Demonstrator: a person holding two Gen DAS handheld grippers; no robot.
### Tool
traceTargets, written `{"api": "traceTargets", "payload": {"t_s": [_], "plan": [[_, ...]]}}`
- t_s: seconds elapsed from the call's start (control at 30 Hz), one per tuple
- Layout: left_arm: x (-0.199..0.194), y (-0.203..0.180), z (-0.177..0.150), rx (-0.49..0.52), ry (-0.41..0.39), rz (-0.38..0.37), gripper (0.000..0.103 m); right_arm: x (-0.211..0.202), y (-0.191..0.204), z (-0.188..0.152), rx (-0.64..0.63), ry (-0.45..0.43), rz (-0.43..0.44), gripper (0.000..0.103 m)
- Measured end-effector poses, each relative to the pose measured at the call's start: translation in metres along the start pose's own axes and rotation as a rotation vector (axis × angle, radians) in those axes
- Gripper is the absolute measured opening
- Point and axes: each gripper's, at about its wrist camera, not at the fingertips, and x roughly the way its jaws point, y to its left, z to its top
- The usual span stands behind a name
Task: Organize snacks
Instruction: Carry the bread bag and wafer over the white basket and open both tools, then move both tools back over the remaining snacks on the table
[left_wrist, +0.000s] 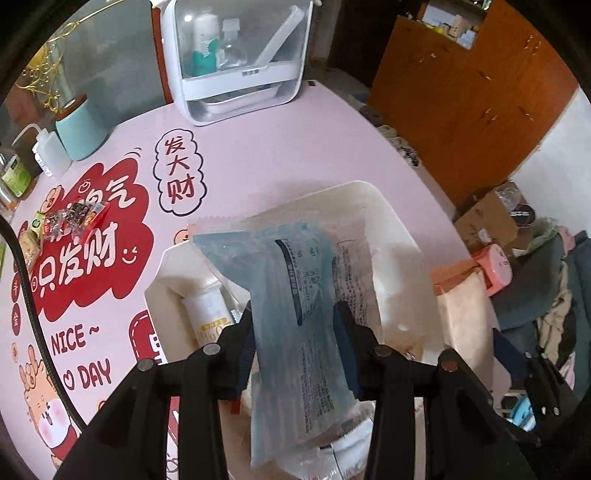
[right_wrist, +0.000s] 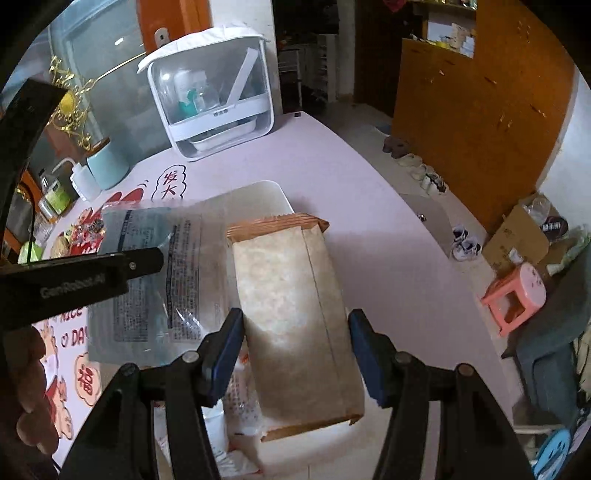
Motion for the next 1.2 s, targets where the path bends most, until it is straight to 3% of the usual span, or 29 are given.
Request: {"api": "traceTargets", "payload": {"t_s": [0.07,0.1,0.13,0.2,0.4,0.73,1.2], "plan": [[0.002,0.001,0.003,-0.007,-0.006,0.019,0.042,0.004,0.006,0.003,-0.028,-0.002,0.013,0.059],[0.001,0.002,0.004,-0.004,-0.013,0.029,0.048,0.005,0.008,0.003,-0.039,0.0,0.025,0.059],[-0.001,0.001,0.006,0.0,-0.018,0.045,0.063,0.006,0.01,0.004,-0.049,0.002,0.04,0.059],[-0.01,0.0,0.008,0.01,-0.046,0.07,0.08,0.008,0.014,0.007,-0.059,0.0,0.069,0.059],[-0.034,0.004,0.002,0.008,-0.097,0.085,0.081,0.006,0.021,0.006,-0.068,-0.002,0.124,0.059],[-0.061,0.028,-0.037,-0.036,-0.066,0.092,0.081,-0.006,0.036,-0.013,-0.087,0.023,0.18,0.059],[-0.125,0.101,-0.104,-0.136,-0.081,0.132,0.081,-0.045,0.071,-0.037,-0.105,0.019,0.235,0.059]]}}
